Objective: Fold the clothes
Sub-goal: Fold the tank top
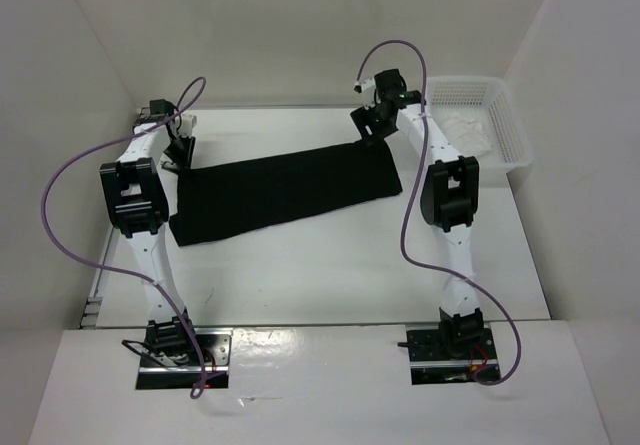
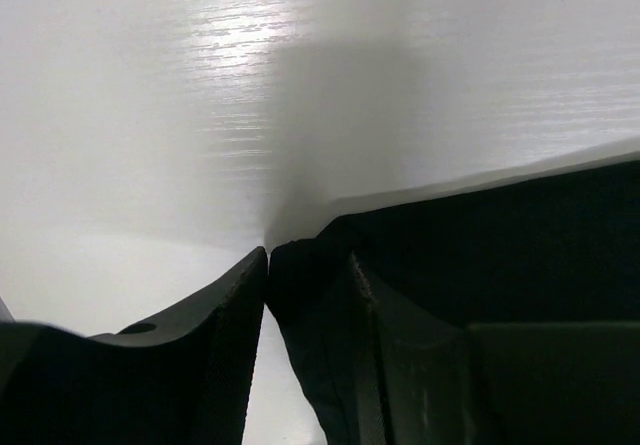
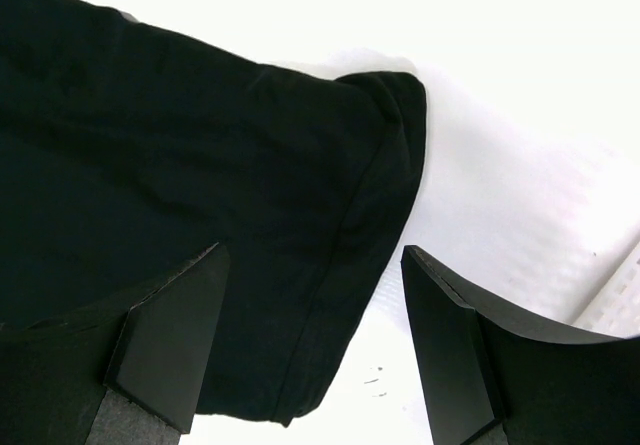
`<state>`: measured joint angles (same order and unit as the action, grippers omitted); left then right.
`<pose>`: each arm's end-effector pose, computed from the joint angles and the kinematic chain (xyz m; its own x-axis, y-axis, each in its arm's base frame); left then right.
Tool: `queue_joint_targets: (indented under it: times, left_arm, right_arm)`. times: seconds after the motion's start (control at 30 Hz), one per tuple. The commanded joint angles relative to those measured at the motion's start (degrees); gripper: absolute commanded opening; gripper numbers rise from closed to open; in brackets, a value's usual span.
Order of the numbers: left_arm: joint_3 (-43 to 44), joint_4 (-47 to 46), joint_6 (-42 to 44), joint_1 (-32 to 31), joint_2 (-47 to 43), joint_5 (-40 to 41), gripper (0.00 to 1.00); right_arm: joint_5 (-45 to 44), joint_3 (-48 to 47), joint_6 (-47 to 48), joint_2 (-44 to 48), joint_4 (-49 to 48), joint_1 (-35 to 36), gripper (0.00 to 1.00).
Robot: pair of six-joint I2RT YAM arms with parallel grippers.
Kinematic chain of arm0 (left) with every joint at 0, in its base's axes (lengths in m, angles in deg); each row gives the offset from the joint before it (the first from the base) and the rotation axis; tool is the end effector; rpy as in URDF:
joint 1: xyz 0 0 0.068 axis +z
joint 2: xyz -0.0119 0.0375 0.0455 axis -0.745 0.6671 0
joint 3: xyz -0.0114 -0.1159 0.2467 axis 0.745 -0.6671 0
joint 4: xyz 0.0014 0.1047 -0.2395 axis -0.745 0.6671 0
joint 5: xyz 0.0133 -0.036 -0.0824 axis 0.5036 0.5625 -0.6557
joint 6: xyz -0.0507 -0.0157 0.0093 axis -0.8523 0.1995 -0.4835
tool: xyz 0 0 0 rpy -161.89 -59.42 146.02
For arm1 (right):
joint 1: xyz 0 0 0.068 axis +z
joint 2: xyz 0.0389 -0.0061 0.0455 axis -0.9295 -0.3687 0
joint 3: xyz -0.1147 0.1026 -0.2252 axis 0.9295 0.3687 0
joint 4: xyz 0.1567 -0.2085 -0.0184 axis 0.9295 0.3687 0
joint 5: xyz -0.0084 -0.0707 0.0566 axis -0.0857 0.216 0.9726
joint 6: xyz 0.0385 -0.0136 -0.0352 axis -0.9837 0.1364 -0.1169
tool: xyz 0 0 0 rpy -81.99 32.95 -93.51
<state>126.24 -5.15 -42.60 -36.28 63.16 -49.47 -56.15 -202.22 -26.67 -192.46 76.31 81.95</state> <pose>0.4865 0.1026 0.1733 -0.8926 -0.0227 -0.4502 -0.0681 0.9941 0.0849 0.5048 0.1243 0.2406 -0.6515 -0.4825 -0.5855 -0.5036 0.8522 -0.1419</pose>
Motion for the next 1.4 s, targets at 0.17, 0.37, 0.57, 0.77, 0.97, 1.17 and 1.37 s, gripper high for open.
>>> queue_joint_targets:
  times: [0.17,0.37,0.57,0.77,0.97,1.17,1.37]
  left_arm:
    - [-2.4,0.4,2.5,0.3,0.9,-2.4,0.18]
    - [-6.2,0.4,2.5,0.3,-1.4,-2.4,0.04]
    - [-7.4,0.4,2.5,0.3,-3.0,-1.9,0.04]
    - [-8.0,0.9,2.5,0.3,-4.2,-1.3,0.05]
    - [-9.1,0.9,2.5,0.3,-5.3,-1.3,0.05]
    - [-11.4,0.9,2.5,0.3,-6.5,-0.8,0.06]
    - [-12.5,0.9,3.0,0.3,-7.0,-0.2,0.06]
  right_arm:
    - [2.0,-16.1,-1.1,-8.3,6.0,-1.0,0.78]
    - [2.5,-22.8,-1.1,-12.1,7.4,-2.1,0.79]
    - [3.1,-27.2,-1.1,-16.6,9.1,-3.2,0.79]
    - [4.3,-28.6,-1.1,-20.1,9.7,-4.8,0.79]
    - [6.0,-30.3,-1.1,-22.5,10.2,-5.3,0.77]
    - [7.2,-32.1,-1.6,-23.6,10.2,-5.3,0.77]
    - [8.6,-33.2,-2.1,-23.6,10.2,-5.3,0.77]
